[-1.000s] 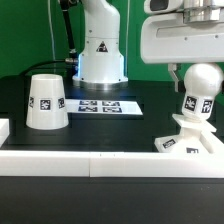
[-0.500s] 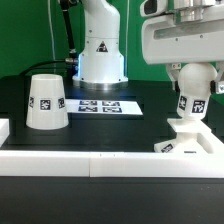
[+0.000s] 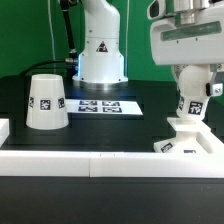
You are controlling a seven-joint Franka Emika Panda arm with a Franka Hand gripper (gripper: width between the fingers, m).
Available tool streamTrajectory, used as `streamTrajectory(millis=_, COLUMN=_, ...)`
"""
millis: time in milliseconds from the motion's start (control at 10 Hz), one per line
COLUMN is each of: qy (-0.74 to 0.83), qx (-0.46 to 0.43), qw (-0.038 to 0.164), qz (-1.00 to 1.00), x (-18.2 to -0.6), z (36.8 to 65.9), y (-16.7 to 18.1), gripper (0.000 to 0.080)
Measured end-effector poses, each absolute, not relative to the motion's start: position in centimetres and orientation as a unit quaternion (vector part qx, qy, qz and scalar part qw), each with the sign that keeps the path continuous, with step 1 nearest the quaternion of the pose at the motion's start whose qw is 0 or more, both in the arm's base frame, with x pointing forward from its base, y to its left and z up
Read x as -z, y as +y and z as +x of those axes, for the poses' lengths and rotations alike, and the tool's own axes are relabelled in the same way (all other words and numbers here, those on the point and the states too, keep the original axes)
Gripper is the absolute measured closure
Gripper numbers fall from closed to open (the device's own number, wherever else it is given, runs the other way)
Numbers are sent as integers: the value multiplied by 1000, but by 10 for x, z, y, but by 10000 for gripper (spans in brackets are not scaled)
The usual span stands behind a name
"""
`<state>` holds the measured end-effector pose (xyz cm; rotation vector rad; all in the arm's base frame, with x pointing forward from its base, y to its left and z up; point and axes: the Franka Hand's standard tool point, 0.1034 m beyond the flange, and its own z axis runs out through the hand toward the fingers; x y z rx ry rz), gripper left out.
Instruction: Assemble lamp
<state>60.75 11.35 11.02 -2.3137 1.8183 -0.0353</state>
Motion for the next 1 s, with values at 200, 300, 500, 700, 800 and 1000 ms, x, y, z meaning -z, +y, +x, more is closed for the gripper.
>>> streamTrajectory(millis=200, qy=609, qx=12, qw=101, qz=-787, x=-110, z=608, y=114, gripper=127)
streamTrajectory(millis=300, qy=590, qx=14, qw=100, qz=-801, x=-110, z=608, y=114, gripper=105)
streamTrajectory(millis=500, qy=499, qx=28, qw=96, qz=-861, x=-110, z=608, y=109, gripper=101)
streamTrajectory(millis=700, qy=378, qx=41, qw=87, qz=-921, x=-109, z=607, y=110, gripper=100)
streamTrajectory(millis=800, qy=357, qx=43, qw=86, qz=-929, x=-109, z=607, y=109, gripper=100)
streamTrajectory(millis=1000, qy=286, qx=50, qw=82, qz=-953, x=-109, z=607, y=109, gripper=100)
